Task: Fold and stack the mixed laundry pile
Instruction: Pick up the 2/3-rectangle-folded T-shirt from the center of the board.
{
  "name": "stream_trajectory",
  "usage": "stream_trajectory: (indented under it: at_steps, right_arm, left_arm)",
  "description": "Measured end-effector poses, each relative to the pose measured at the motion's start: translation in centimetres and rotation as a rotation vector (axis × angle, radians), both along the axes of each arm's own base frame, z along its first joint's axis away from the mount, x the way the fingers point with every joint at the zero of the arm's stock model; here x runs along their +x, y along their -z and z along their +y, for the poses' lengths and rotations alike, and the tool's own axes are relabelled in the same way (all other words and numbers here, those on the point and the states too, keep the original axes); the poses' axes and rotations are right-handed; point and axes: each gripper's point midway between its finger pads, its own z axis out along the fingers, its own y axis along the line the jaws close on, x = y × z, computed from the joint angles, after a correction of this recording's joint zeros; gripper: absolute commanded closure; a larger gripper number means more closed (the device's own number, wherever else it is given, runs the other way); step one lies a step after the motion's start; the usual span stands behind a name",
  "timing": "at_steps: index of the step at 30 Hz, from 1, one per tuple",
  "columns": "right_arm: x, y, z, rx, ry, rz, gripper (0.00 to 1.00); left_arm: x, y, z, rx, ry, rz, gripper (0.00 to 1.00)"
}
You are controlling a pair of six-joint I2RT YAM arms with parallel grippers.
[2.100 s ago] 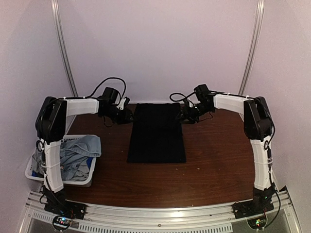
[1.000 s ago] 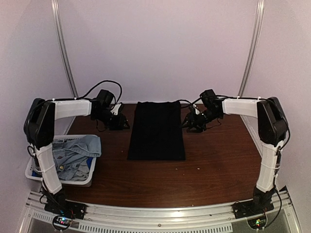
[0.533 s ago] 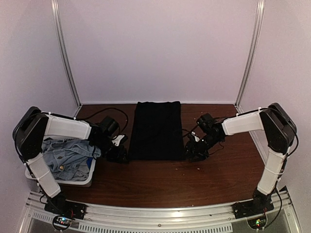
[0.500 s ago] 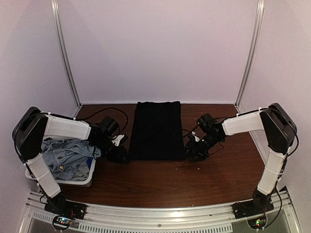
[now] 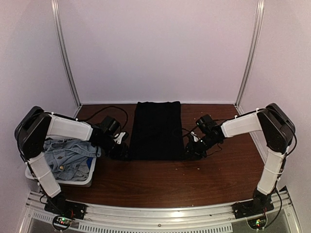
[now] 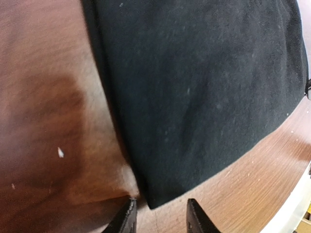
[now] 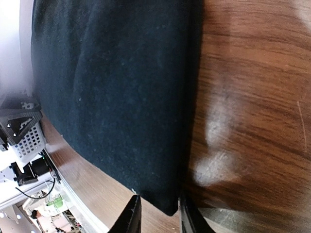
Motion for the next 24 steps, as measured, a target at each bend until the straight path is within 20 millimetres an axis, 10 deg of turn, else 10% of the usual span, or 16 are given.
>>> stream_trajectory:
  at_steps: [6, 15, 24]
  right_arm:
    - [0.2, 0.5, 0.2, 0.0, 0.0, 0.004, 1.0]
    - [-0.6, -0.6, -0.3, -0.012, 0.005, -0.006, 1.0]
    - [-9.6, -4.4, -0.2, 0.026, -0.051, -0.004, 1.0]
  left_arm:
    - [0.3, 0.4, -0.3, -0.008, -0.003, 0.003, 0.98]
    - [-1.6, -0.3, 0.0, -0.029, 0.012, 0.007, 1.0]
    - [-10.5, -4.5, 0.1, -0.127, 0.103, 0.011, 1.0]
